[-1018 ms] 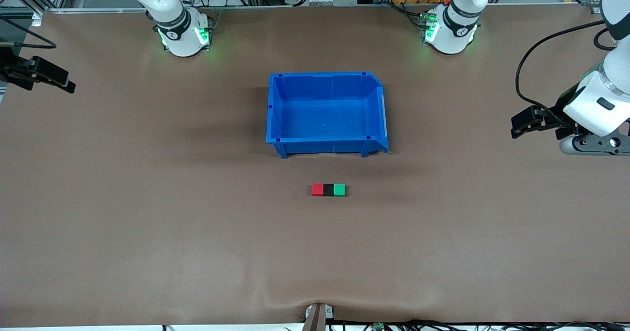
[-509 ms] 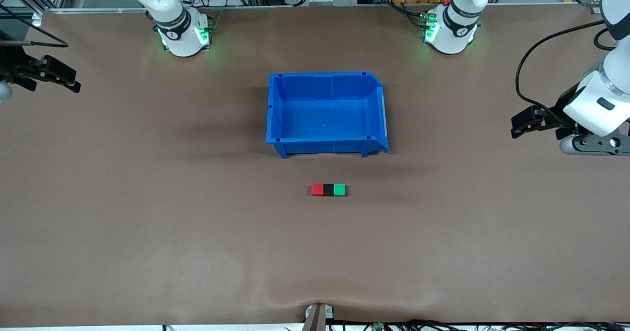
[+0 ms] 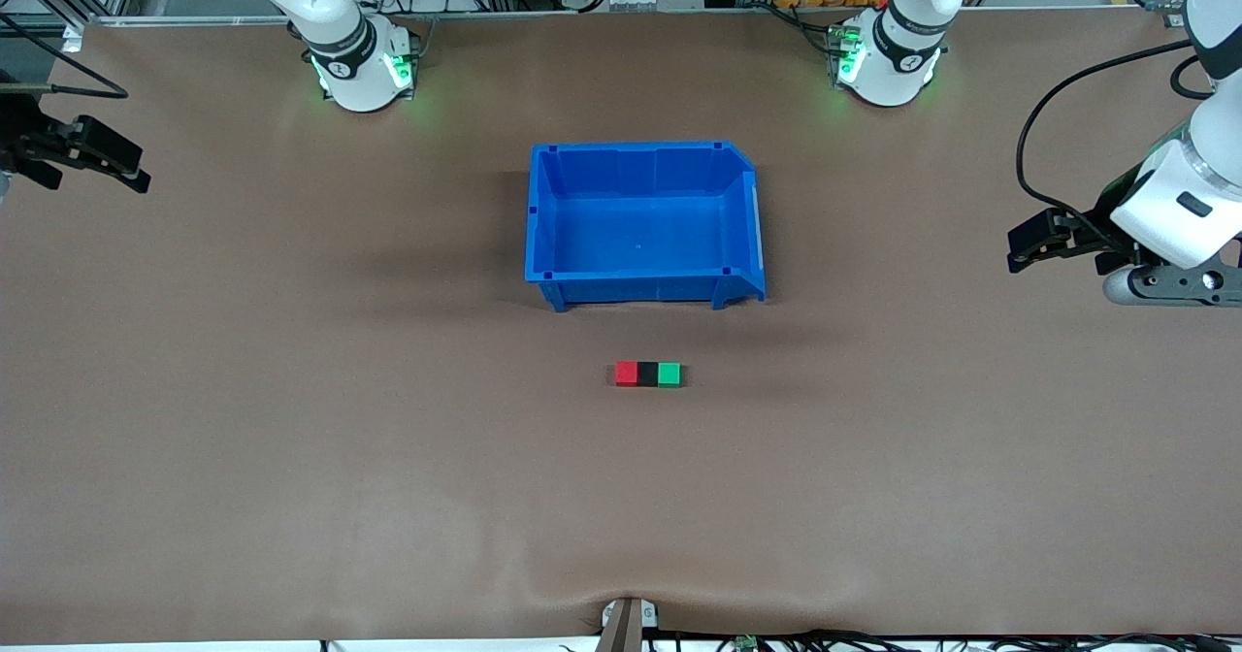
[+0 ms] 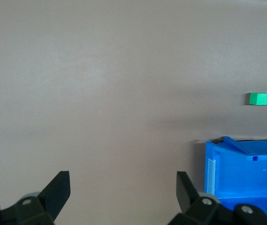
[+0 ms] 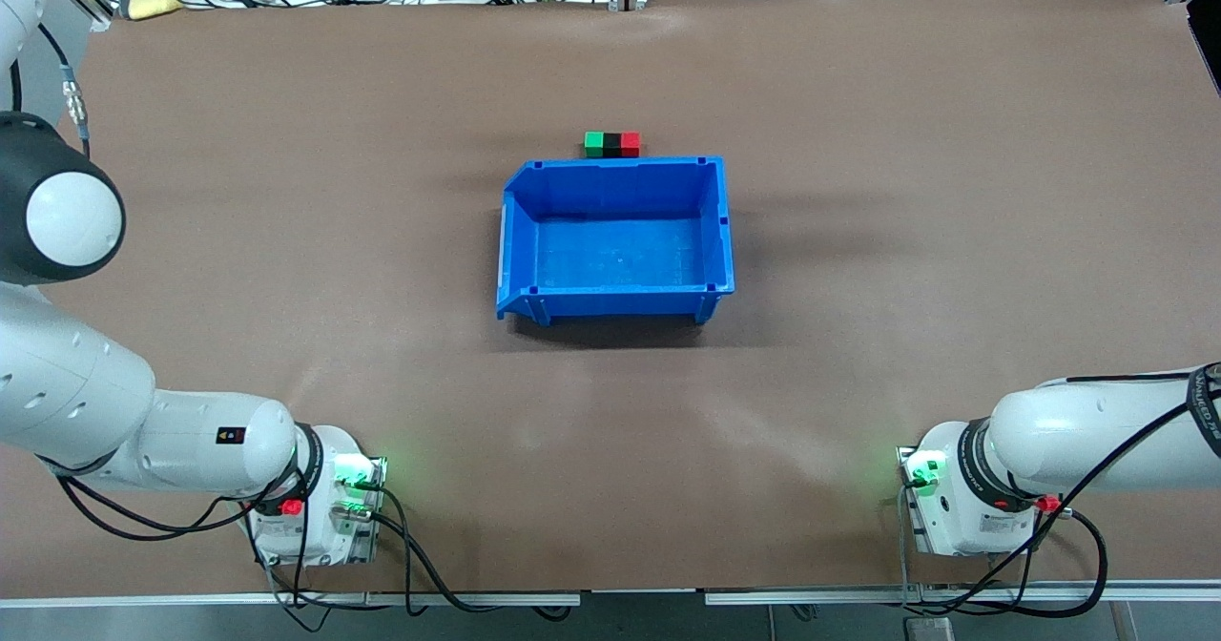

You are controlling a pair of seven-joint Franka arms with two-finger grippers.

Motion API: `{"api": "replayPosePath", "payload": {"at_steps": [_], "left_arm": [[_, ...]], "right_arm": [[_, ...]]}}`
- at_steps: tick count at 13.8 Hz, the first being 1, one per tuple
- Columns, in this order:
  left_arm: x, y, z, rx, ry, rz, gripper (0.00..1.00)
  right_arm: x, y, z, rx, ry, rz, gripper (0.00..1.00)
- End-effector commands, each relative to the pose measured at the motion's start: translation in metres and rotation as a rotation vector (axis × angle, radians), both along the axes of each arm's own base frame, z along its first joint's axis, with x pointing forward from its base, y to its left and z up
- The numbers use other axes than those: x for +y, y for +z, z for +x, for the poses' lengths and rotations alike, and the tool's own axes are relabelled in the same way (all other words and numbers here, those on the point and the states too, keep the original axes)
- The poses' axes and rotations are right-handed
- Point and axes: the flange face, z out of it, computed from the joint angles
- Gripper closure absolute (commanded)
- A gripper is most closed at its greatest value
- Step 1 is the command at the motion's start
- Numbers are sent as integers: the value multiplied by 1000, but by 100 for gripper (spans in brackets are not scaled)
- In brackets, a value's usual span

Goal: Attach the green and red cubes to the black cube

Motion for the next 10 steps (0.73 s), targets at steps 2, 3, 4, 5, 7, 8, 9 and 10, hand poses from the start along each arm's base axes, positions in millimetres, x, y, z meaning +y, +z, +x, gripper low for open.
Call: {"api": "replayPosePath", "payload": {"at_steps": [2,3,4,5,7,8,9,10], "left_arm": [[3,7,-2,-13,-14,14,0],[3,7,-2,-12,-12,14,0],[3,7,-2,-12,-14,14,0],[3,7,-2,-13,-12,14,0],[3,7,-2,-13,-11,14,0],[2,7,-2,-13,-12,13,0],[3,7,-2,-13,-12,14,0],[2,7,-2,-13,-14,14,0]], "right_arm": [[-1,3,-6,-25,-4,-4,0],[-1,4,-6,-25,-4,-4,0],[-2,4,-7,-19,-5,-4,0],[-2,4,-10,-5,-5,-3,0],[0,9,-13,9,9,-4,0],[0,11,-14,13,11,-4,0],[-1,13,-14,9,11,-3,0],[1,14,-14,3,14,-3,0]]}}
